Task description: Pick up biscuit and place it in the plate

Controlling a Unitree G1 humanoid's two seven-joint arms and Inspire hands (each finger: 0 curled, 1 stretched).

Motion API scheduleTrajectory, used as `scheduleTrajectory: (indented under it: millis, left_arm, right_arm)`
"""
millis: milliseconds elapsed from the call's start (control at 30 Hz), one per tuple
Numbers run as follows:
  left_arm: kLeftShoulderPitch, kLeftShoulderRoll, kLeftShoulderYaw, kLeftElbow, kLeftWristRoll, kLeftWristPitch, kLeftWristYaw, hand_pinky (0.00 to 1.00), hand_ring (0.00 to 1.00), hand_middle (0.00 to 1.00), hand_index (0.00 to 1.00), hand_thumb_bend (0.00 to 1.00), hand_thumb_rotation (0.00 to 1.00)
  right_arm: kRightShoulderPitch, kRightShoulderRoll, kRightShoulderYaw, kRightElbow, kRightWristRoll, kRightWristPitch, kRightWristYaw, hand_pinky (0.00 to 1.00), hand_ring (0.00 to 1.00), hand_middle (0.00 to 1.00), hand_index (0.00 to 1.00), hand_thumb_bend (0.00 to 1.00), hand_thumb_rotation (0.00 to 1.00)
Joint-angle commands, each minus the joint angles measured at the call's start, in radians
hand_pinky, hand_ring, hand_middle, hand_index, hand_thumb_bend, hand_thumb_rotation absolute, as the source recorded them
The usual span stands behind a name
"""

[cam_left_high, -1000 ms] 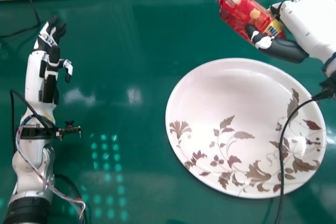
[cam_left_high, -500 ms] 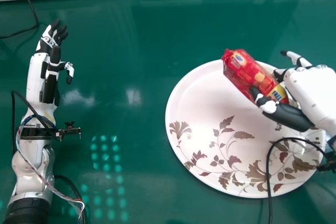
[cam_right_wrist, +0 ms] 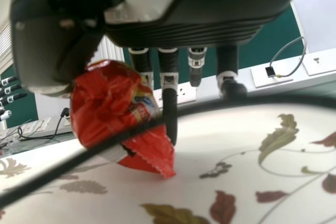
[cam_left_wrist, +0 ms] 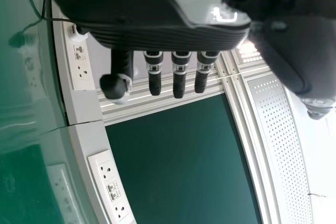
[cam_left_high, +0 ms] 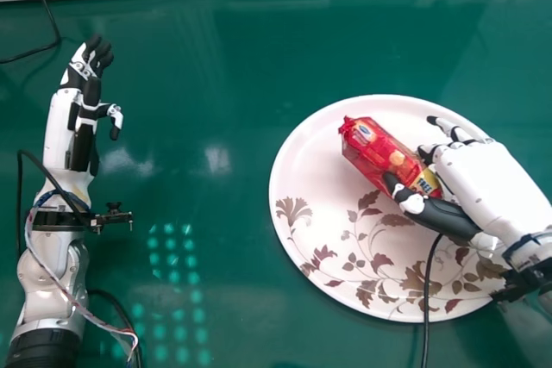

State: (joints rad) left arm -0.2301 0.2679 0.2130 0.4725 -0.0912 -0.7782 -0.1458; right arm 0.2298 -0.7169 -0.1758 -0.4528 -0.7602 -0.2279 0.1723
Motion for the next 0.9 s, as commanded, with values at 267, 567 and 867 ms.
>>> scheduleTrajectory:
  millis: [267,567,867]
  left_arm:
    - [0.086,-0.067,-0.027,0.088,0.005,-0.011,-0.001,0.0,1.0,0.99,1.0,1.0,0.83]
    - [0.082,-0.068,-0.028,0.08,0.013,-0.001,0.008,0.0,1.0,0.99,1.0,1.0,0.84]
    - [0.084,-0.069,-0.03,0.078,0.005,-0.007,-0.002,0.0,1.0,1.0,1.0,1.0,0.84]
  right_arm:
    - [-0.032,0.023,0.019,0.018,0.014,0.002,0.004,0.09,0.45,0.48,0.47,0.51,0.0]
    - [-0.029,-0.005,-0.01,-0.003,0.087,0.007,0.081,0.64,0.77,0.86,0.89,0.96,0.6]
    - [-0.042,-0.001,-0.019,0.012,0.064,0.0,0.062,0.74,0.87,0.94,0.97,1.0,0.76]
